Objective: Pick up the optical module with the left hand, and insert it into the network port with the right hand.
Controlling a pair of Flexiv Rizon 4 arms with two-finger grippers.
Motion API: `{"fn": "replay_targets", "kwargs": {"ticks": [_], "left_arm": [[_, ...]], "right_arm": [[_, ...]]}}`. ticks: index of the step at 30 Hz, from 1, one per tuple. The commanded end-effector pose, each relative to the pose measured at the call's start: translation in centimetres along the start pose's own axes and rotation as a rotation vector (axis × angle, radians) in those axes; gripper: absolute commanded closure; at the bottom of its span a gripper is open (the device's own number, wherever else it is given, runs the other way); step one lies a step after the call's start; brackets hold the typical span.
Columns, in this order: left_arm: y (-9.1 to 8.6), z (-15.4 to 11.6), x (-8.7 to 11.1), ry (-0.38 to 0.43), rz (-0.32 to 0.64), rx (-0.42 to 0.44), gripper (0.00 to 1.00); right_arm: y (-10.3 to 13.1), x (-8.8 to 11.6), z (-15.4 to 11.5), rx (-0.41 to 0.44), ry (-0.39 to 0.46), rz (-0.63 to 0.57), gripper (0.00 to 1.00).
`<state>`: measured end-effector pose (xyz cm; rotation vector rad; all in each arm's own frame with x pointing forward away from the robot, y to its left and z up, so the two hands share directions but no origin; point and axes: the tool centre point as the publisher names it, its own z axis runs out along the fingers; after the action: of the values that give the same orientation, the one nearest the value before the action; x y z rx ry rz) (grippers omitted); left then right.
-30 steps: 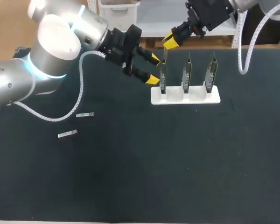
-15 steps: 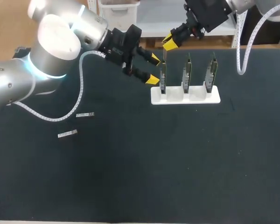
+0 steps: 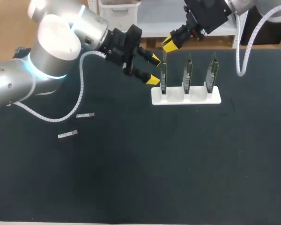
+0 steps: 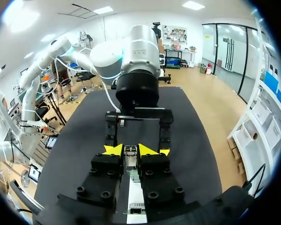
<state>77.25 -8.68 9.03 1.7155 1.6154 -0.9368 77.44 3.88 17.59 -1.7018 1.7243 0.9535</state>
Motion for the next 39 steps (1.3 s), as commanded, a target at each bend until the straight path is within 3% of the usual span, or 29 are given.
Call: {"fn": "replay_targets", "kwargs": {"ticks": [1,39], "left_arm": [[0.19,0.02,-0.06,0.004,-0.001,0.004,0.00],[0.19,0.02,-0.06,0.004,-0.001,0.004,0.00]], "right_arm": [[-0.38,0.06,0.17,-0.010,0.005,-0.006,1.00],[-0.58,0.51,0.82,0.015,0.042,-0.037,1.00]]}}
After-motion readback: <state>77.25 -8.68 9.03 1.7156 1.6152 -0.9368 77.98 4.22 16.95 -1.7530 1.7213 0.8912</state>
